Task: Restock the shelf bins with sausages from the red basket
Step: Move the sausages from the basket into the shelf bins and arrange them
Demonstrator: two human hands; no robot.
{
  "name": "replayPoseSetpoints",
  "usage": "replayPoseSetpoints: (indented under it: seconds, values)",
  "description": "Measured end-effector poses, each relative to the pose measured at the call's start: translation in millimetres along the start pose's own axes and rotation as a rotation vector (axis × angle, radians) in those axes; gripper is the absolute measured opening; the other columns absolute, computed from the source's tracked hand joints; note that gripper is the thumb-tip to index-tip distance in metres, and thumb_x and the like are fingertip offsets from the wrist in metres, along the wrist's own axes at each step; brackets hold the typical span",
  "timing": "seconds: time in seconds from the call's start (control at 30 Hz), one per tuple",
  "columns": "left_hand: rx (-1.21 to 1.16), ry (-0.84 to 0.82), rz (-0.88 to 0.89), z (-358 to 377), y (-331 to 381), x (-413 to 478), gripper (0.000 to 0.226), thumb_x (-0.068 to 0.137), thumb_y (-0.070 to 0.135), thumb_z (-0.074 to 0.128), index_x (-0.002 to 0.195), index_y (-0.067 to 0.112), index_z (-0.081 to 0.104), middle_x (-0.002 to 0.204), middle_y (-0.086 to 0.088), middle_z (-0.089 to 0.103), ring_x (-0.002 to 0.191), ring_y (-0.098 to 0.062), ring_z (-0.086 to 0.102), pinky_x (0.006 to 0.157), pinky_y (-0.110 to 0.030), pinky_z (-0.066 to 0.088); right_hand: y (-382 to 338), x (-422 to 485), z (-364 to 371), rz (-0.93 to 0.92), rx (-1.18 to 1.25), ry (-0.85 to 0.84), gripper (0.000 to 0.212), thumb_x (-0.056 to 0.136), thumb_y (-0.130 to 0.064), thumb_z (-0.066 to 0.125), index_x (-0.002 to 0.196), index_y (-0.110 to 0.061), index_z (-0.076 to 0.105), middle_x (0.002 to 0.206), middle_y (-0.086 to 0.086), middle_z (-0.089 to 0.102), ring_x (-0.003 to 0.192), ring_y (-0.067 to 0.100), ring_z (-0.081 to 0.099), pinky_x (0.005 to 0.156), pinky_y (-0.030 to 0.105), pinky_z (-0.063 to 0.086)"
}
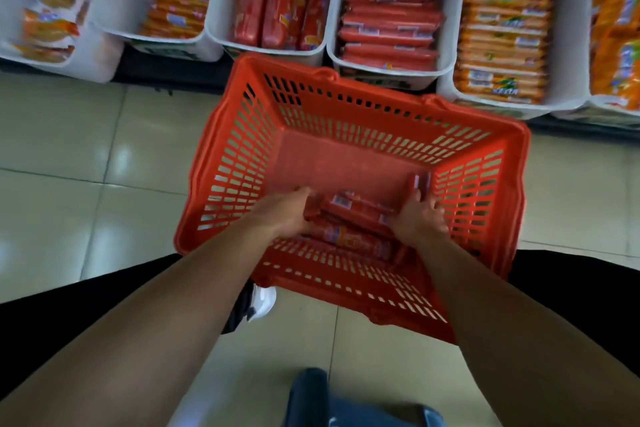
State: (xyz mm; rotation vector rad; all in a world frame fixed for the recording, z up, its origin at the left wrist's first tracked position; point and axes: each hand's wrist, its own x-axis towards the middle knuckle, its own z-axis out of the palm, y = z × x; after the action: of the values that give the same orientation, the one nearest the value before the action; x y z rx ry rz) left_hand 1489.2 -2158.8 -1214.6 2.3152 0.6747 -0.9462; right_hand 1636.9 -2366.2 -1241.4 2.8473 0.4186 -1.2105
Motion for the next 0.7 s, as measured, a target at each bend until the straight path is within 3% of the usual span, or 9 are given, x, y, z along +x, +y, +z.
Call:
replayPoseSetpoints:
  seconds: [0.07,0.1,0.17,0.3,0.37,0.53,0.7]
  values:
    - [0.008,-0.054,0.018,6,-4,15,0.077,0.068,0.069,0.07,0.132,0.033,0.049,0.131,-0.004,0.061,0.119,-0.027,0.058,0.096,-0.037,0.047,-9,-2,4,-0.161,-0.162,0.188,0.072,0.084,-0.05,0.066,0.144,-0.02,0.041,0.151,0.01,0.035,0.136,0.034,0.036,0.104,0.049,0.04]
    - [0.023,-0.084,0.036,9,-6,21,0.07,0.07,0.066,0.07,0.129,0.035,0.051,0.13,-0.002,0.062,0.118,-0.026,0.059,0.096,-0.036,0.048,-13,3,12,-0.272,-0.194,0.194,0.062,0.084,-0.048,0.063,0.137,-0.021,0.048,0.143,0.008,0.043,0.13,0.032,0.041,0.102,0.048,0.041]
    - [0.029,-0.135,0.062,16,-7,32,0.059,0.072,0.06,0.07,0.124,0.034,0.057,0.127,0.001,0.063,0.115,-0.023,0.06,0.095,-0.033,0.048,-22,5,22,-0.393,-0.202,0.024,0.059,0.086,-0.049,0.058,0.137,-0.022,0.049,0.135,0.009,0.051,0.124,0.034,0.049,0.101,0.048,0.044]
    - [0.057,-0.167,0.069,26,-4,53,0.053,0.073,0.05,0.076,0.12,0.03,0.062,0.125,0.005,0.059,0.109,-0.02,0.06,0.088,-0.027,0.046,-27,12,32,-0.415,-0.218,-0.058,0.073,0.08,-0.051,0.067,0.144,-0.024,0.042,0.134,0.011,0.048,0.124,0.035,0.049,0.102,0.048,0.045]
    - [0.048,-0.177,0.079,29,-2,58,0.054,0.072,0.047,0.077,0.121,0.031,0.063,0.126,0.004,0.056,0.112,-0.02,0.059,0.094,-0.031,0.047,-21,17,31,-0.397,-0.221,-0.078,0.076,0.077,-0.049,0.074,0.142,-0.024,0.043,0.135,0.011,0.048,0.125,0.035,0.048,0.103,0.047,0.045]
    - [0.082,-0.185,0.105,34,-4,61,0.06,0.075,0.042,0.077,0.131,0.031,0.06,0.135,0.003,0.05,0.123,-0.019,0.052,0.104,-0.034,0.042,-19,23,18,-0.36,-0.4,-0.05,0.057,0.081,-0.054,0.072,0.126,-0.022,0.059,0.127,0.009,0.061,0.116,0.031,0.06,0.09,0.041,0.049]
    - [0.18,-0.236,0.11,43,-1,58,0.077,0.076,0.056,0.073,0.145,0.038,0.043,0.144,-0.002,0.033,0.136,-0.028,0.03,0.114,-0.044,0.033,-20,23,10,-0.404,-0.424,0.064,0.05,0.089,-0.044,0.059,0.127,-0.013,0.054,0.124,0.012,0.06,0.113,0.034,0.059,0.086,0.043,0.05]
